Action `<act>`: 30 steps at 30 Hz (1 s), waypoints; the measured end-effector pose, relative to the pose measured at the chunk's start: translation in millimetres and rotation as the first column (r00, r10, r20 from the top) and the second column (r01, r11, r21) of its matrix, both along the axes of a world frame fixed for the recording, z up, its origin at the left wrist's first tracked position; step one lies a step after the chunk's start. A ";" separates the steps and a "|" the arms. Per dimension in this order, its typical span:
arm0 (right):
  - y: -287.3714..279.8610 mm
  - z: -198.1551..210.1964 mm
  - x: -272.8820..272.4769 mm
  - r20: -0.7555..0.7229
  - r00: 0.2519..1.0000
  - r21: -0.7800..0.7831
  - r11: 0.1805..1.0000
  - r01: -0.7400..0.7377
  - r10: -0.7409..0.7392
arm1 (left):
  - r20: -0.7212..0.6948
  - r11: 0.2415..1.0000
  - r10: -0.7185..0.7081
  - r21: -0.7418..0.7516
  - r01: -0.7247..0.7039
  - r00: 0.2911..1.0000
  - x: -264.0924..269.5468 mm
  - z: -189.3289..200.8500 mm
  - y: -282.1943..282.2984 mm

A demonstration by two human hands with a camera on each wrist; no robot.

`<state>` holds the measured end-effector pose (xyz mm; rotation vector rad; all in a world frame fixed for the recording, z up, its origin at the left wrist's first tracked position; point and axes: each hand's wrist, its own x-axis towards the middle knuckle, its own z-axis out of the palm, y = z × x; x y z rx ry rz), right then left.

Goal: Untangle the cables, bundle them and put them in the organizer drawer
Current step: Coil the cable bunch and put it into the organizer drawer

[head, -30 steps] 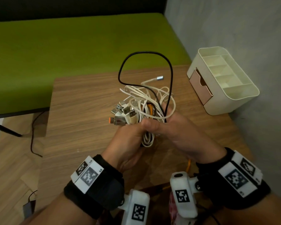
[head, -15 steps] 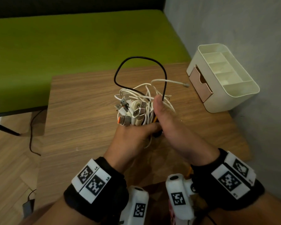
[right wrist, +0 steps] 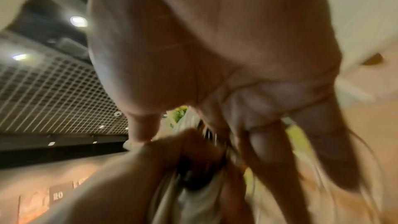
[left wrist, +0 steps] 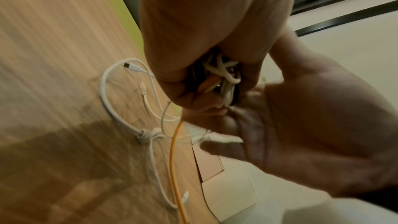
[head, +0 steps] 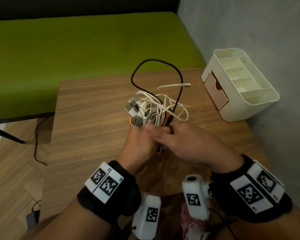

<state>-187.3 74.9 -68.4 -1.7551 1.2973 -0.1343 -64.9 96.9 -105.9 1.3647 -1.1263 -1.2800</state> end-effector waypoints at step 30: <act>-26.5 -9.3 -37.6 0.023 0.988 -0.469 0.874 -0.127 0.156 | -0.592 0.953 -0.193 0.075 0.293 0.782 23.6 8.9 -3.8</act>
